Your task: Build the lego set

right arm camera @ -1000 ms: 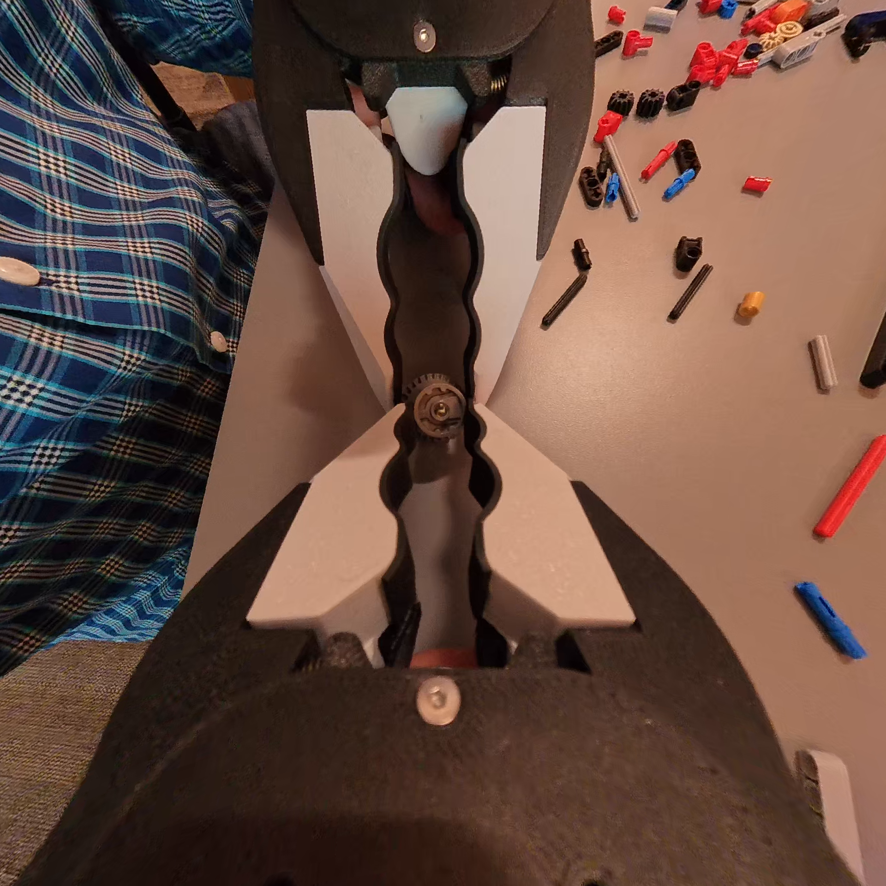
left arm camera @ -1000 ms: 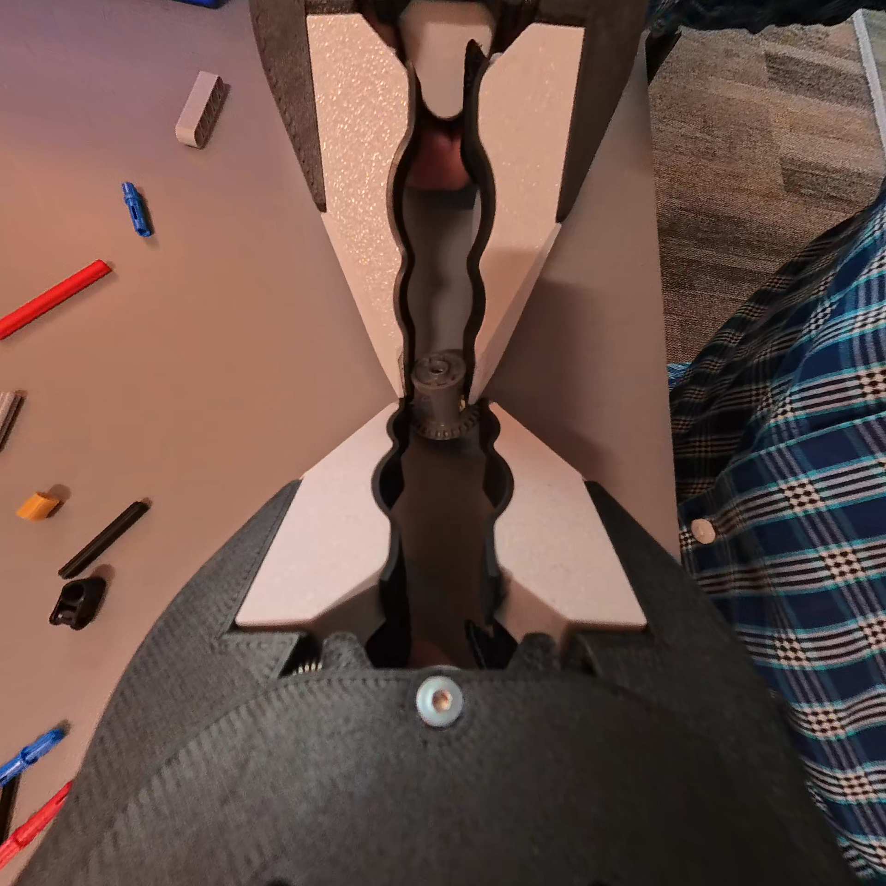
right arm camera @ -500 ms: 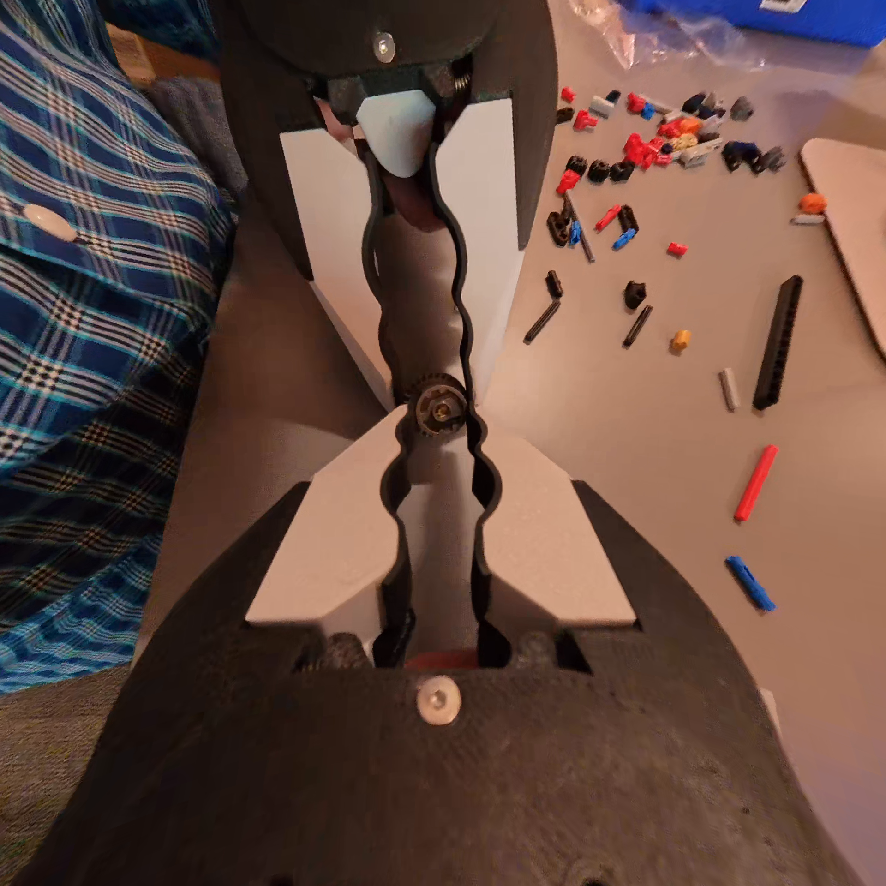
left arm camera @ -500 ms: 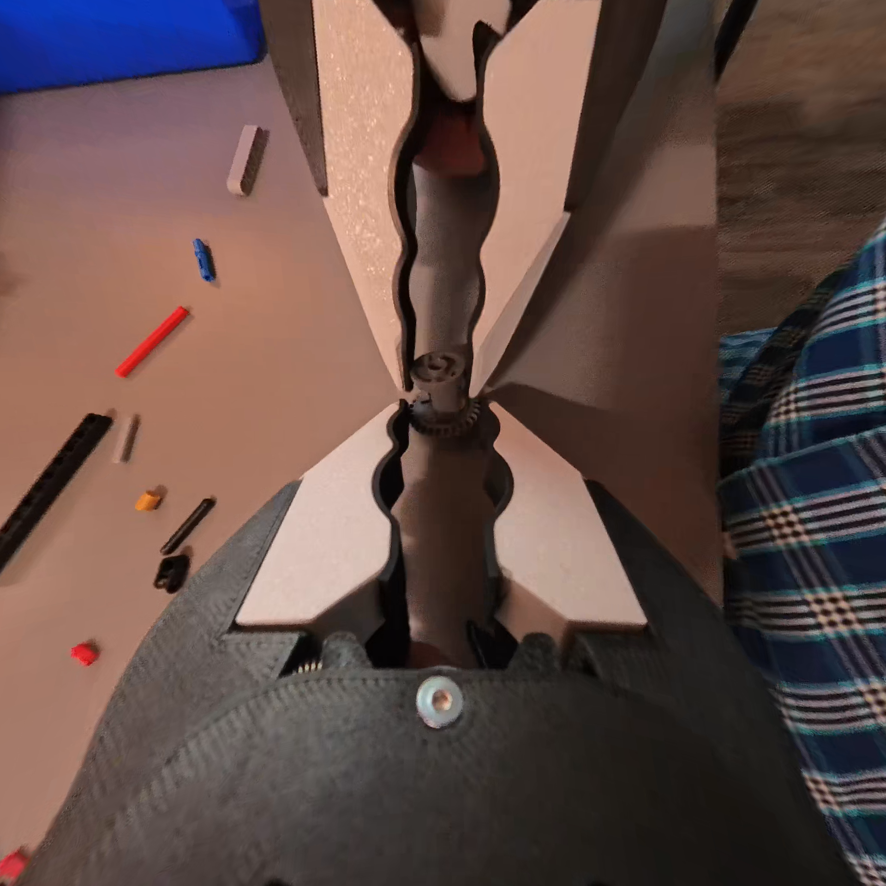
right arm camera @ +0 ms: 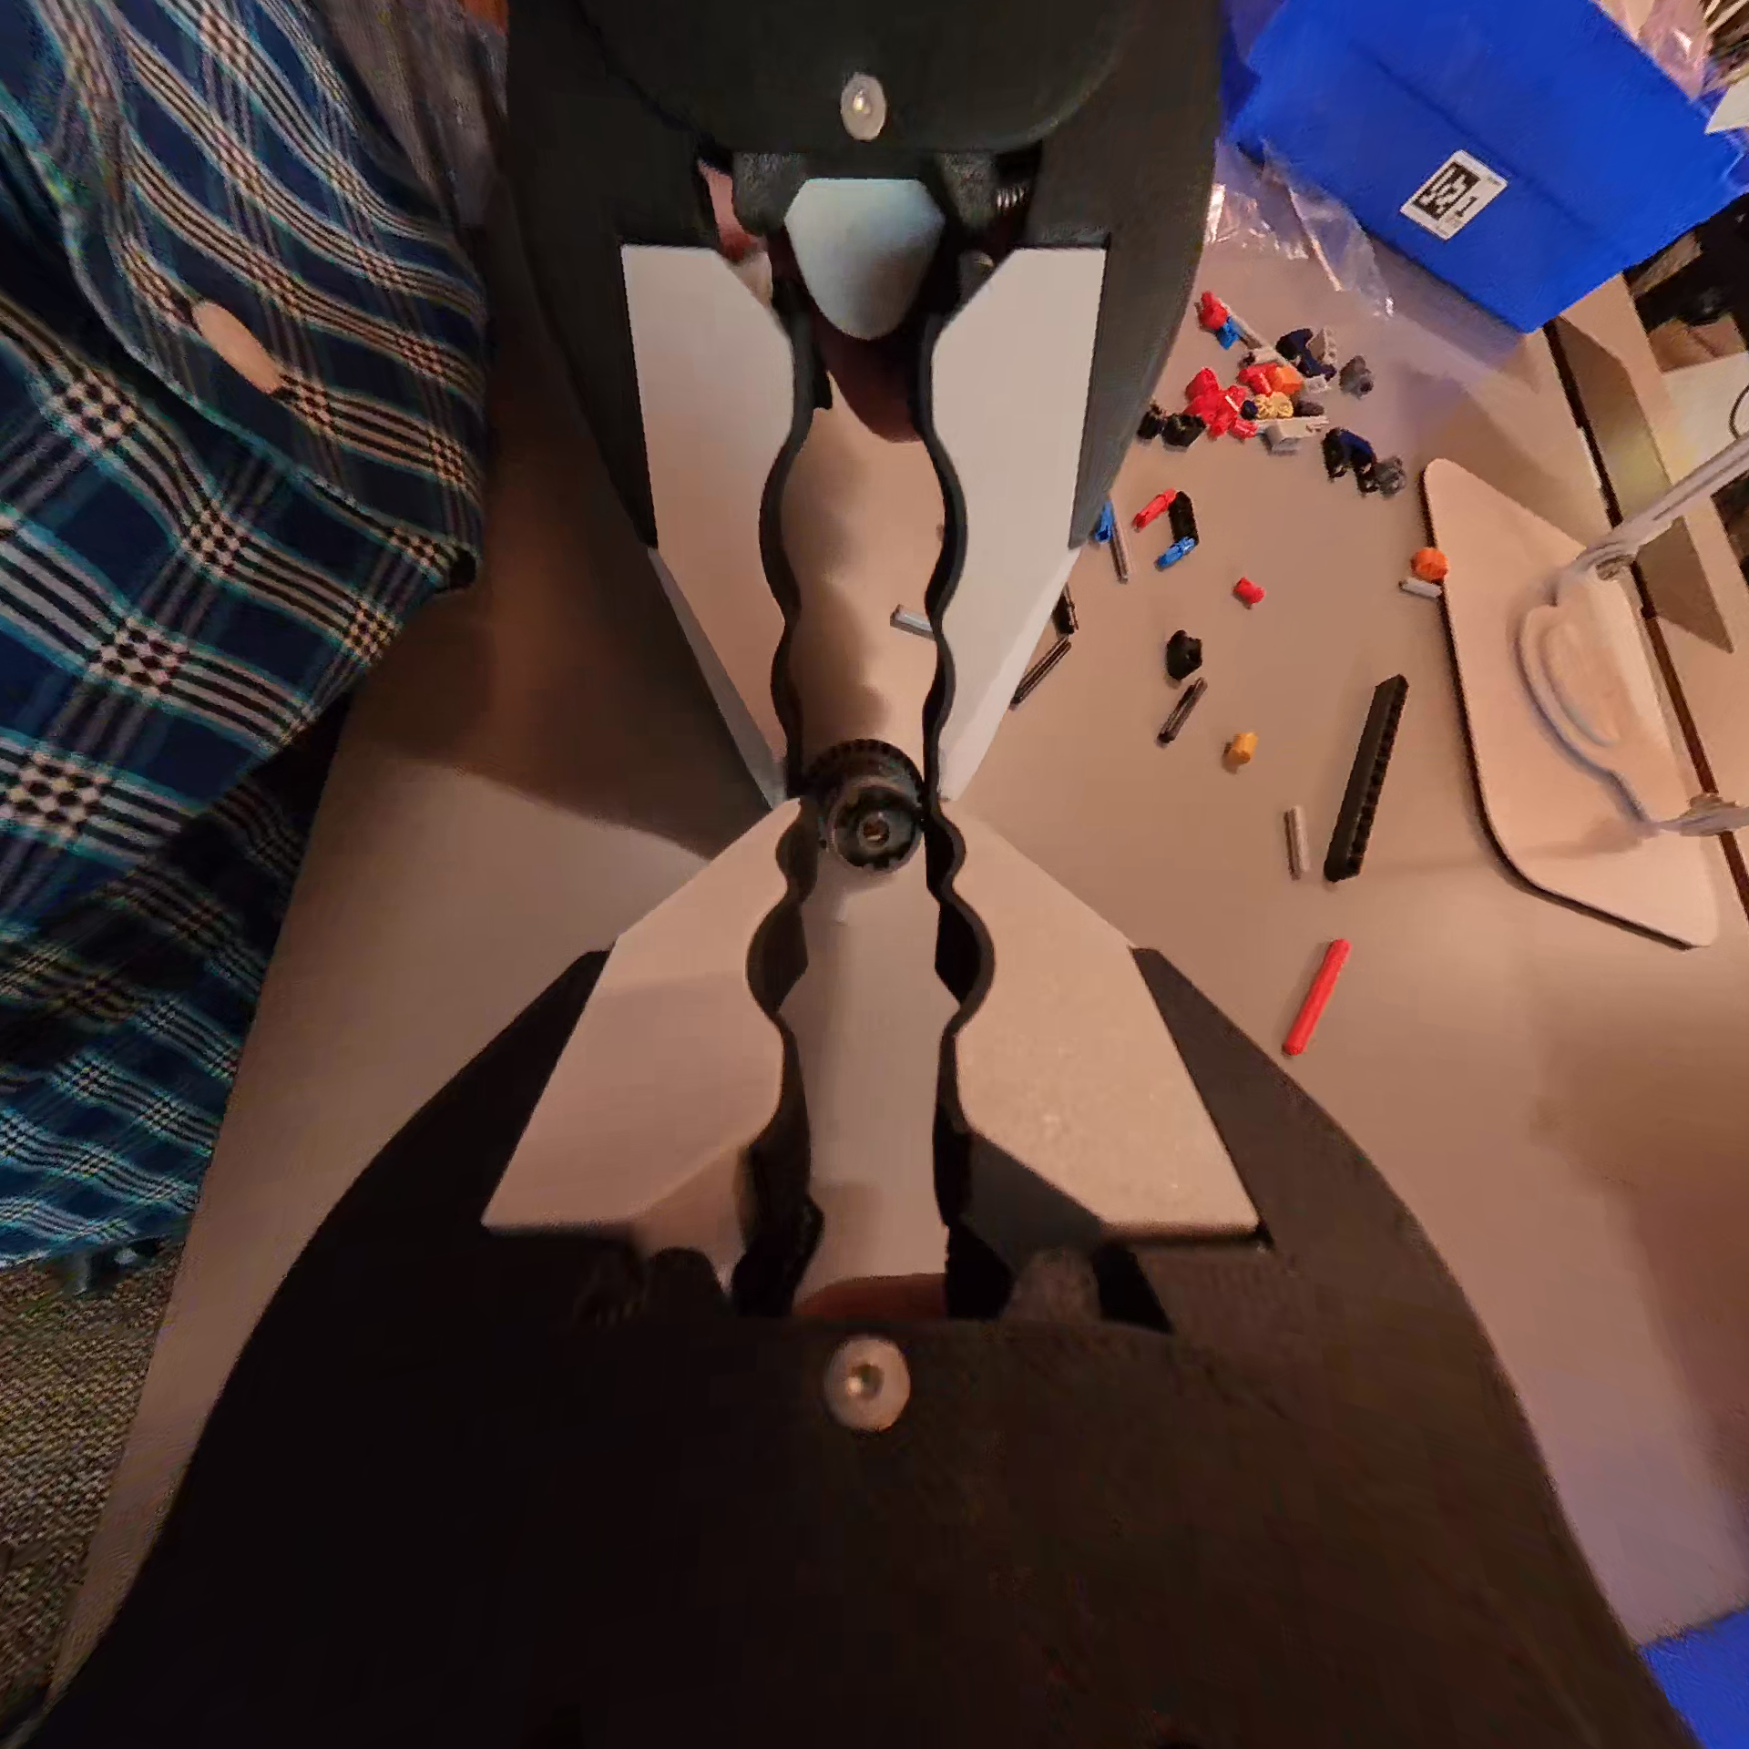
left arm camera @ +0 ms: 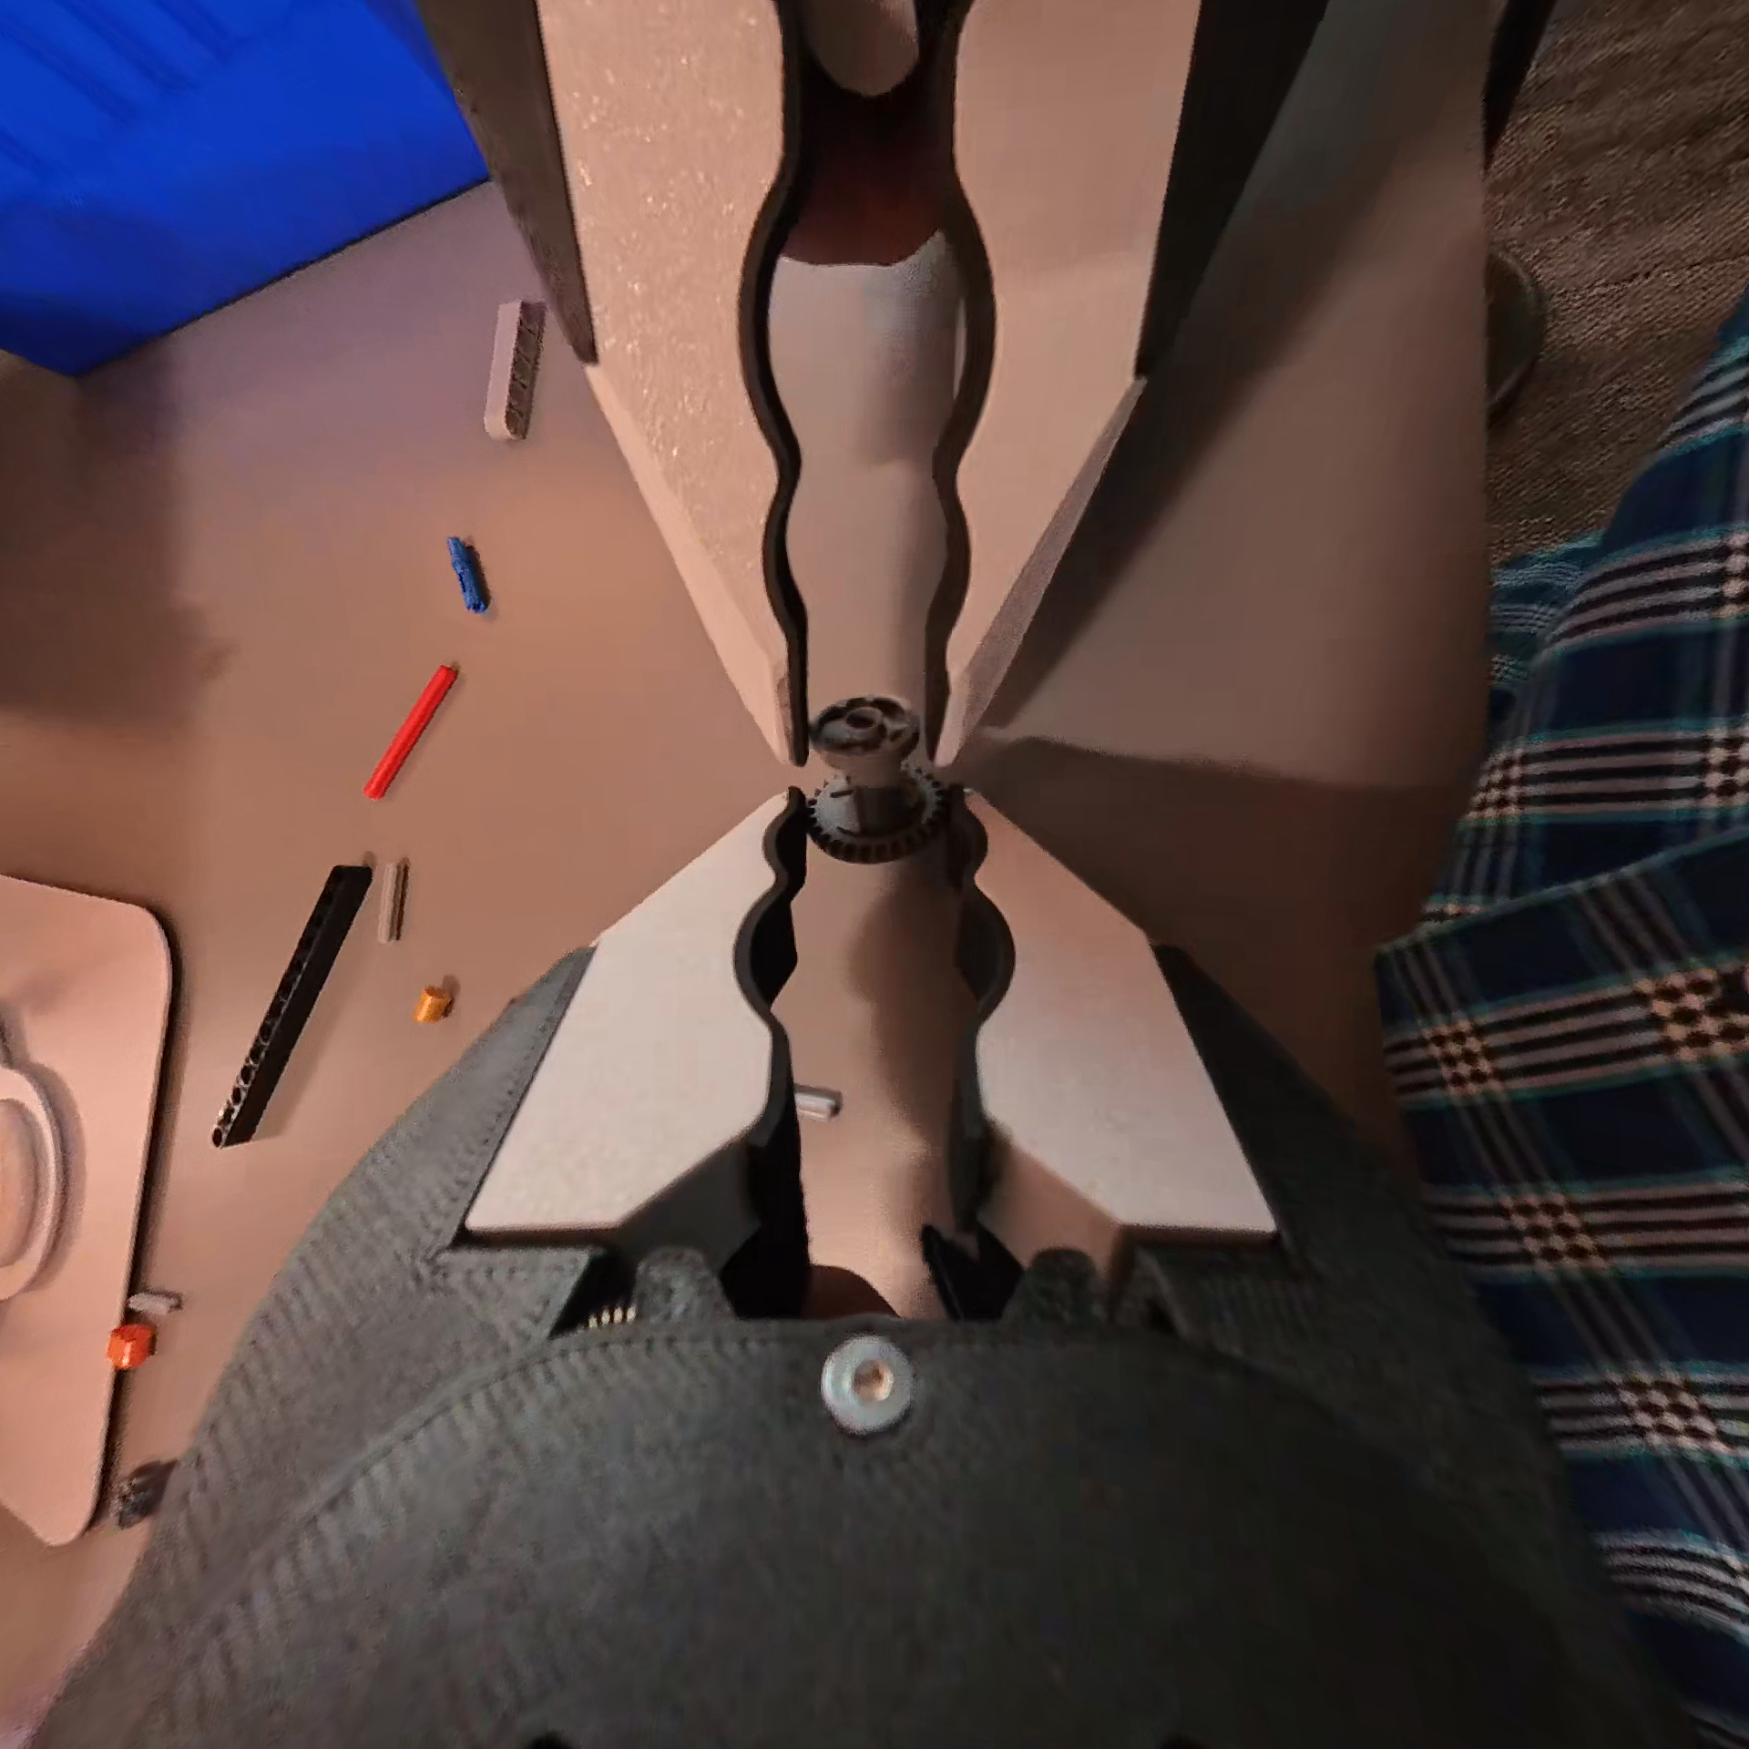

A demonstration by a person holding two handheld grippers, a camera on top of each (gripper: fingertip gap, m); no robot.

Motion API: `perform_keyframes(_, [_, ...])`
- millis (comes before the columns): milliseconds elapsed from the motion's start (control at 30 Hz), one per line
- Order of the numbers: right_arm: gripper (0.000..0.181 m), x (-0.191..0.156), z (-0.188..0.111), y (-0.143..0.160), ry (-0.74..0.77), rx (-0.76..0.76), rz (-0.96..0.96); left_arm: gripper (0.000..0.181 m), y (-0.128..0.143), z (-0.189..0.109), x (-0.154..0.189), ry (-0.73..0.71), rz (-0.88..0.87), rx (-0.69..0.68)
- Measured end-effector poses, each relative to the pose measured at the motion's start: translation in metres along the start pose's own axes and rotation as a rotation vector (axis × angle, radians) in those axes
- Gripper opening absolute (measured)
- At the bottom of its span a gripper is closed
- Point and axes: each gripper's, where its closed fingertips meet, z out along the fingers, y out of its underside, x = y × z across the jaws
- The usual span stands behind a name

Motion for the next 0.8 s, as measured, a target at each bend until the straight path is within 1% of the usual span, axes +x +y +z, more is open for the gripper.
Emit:
perform_keyframes(200, [0.018, 0.001, -0.002, 0.003, 0.011, -0.017, -0.014, 0.027, -0.002, 0.0, -0.003, -0.041, 0.04, 0.001])
perform_keyframes(333, [0.018, 0.0, -0.002, 0.005, 0.019, -0.013, -0.005, 0.027, -0.002, 0.001, -0.002, -0.05, 0.035, 0.013])
perform_keyframes(533, [0.018, 0.001, -0.005, 0.01, 0.001, 0.015, 0.074, 0.028, -0.005, 0.001, -0.003, -0.03, -0.027, 0.05])
perform_keyframes(700, [0.018, -0.005, -0.002, 0.022, -0.042, -0.026, 0.097, 0.034, -0.008, 0.0, -0.001, 0.033, -0.13, 0.103])
perform_keyframes(800, [0.018, -0.005, -0.002, 0.022, -0.053, -0.025, 0.101, 0.035, -0.007, 0.003, -0.001, 0.054, -0.158, 0.112])
